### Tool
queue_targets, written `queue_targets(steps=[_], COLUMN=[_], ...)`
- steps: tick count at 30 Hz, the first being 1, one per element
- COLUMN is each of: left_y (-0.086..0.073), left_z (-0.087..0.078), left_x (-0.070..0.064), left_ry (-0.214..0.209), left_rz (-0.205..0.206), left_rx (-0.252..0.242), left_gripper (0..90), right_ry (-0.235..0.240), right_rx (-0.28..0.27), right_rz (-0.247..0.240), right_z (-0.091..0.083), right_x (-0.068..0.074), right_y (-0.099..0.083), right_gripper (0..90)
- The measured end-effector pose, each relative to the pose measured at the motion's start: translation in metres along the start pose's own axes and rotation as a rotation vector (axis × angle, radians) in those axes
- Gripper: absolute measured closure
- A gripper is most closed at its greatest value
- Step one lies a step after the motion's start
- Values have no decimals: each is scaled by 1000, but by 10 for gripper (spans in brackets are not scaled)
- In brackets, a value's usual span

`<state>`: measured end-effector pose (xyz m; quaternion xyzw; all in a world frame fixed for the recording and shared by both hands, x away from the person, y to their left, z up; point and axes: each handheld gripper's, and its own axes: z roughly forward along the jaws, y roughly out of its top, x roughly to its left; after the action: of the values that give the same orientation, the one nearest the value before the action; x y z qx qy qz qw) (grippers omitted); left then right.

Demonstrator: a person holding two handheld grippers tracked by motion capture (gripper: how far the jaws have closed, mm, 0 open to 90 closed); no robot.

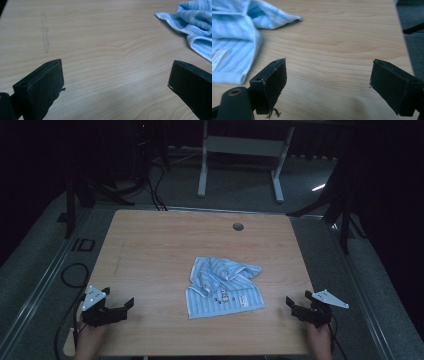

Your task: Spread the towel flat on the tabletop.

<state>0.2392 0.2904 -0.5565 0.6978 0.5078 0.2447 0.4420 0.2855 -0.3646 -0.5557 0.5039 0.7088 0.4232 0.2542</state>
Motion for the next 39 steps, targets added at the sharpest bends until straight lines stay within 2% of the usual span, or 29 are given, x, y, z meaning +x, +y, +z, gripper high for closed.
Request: queue_targets(steps=[1, 4, 5, 6, 7, 8, 9, 10, 11, 12, 13, 15, 16, 17, 18, 19, 20, 21, 22, 23, 24, 25, 27, 29, 32, 33, 34, 35, 39], left_y=[0, 1, 3, 4, 5, 5, 5, 6, 7, 9, 9, 12, 15, 17, 20, 23, 29, 29, 33, 33, 35, 36, 42, 44, 53, 53, 56, 56, 61], left_z=[-1, -3, -5, -5, -4, -4, -4, -2, -2, 0, 0, 1, 2, 3, 4, 4, 7, 7, 9, 9, 9, 10, 12, 12, 17, 17, 20, 20, 26], left_x=[1, 3, 7, 11, 13, 13, 13, 13, 12, 10, 10, 7, 6, 5, 4, 3, 1, 1, -3, -3, -5, -7, -13, -15, -21, -21, -26, -26, -39], left_ry=[-12, -39, -67, -91, -101, -101, -101, -115, -122, -132, -132, -110, -103, -112, -128, -136, -148, -148, -157, -157, -166, -172, -180, -180, -191, -191, -185, -185, -197], left_rz=[7, 23, 30, 36, 52, 52, 52, 103, 121, 136, 136, 165, 167, 157, 141, 136, 146, 146, 176, 176, 193, 207, 262, 270, 321, 321, 358, 358, 427], left_rx=[10, 26, 42, 100, 139, 139, 139, 228, 264, 329, 329, 380, 430, 476, 514, 551, 650, 650, 727, 727, 760, 788, 838, 845, 882, 882, 922, 922, 1001], left_gripper=[0, 0, 0, 0, 1, 40, 40, 57, 57, 56, 53, 43, 40, 31, 31, 29, 29, 29, 29, 29, 28, 28, 28, 28, 28, 28, 27, 27, 25], right_ry=[45, 57, 81, 151, 171, 171, 195, 197, 197, 174, 174, 184, 208, 244, 244, 232, 234, 234, 236, 236, 245, 245, 261, 284, 293, 292, 295, 299, 309], right_rx=[32, 45, 58, 93, 108, 108, 130, 187, 187, 234, 234, 305, 356, 436, 436, 465, 526, 526, 586, 586, 637, 637, 713, 760, 835, 866, 895, 922, 1002], right_rz=[-28, -43, -57, -85, -89, -89, -99, -152, -152, -238, -238, -258, -245, -268, -268, -300, -335, -335, -364, -364, -388, -388, -429, -440, -481, -494, -504, -514, -557], right_z=[2, 3, 3, 3, 3, 3, 4, 5, 5, 3, 3, 2, 2, 3, 3, 3, 4, 4, 6, 6, 7, 7, 10, 13, 20, 22, 24, 25, 31], right_x=[0, 0, 0, -1, -2, -2, -2, 1, 1, 5, 5, 7, 8, 9, 9, 11, 13, 13, 16, 16, 19, 19, 25, 29, 36, 39, 41, 44, 50], right_y=[1, 1, 2, 3, 5, 5, 7, 11, 11, 15, 15, 21, 24, 29, 29, 31, 36, 36, 40, 40, 44, 44, 49, 51, 52, 52, 51, 51, 55], right_gripper=[134, 134, 134, 132, 133, 133, 133, 136, 136, 138, 138, 139, 137, 133, 133, 134, 133, 133, 134, 134, 135, 135, 136, 137, 142, 142, 142, 142, 142])
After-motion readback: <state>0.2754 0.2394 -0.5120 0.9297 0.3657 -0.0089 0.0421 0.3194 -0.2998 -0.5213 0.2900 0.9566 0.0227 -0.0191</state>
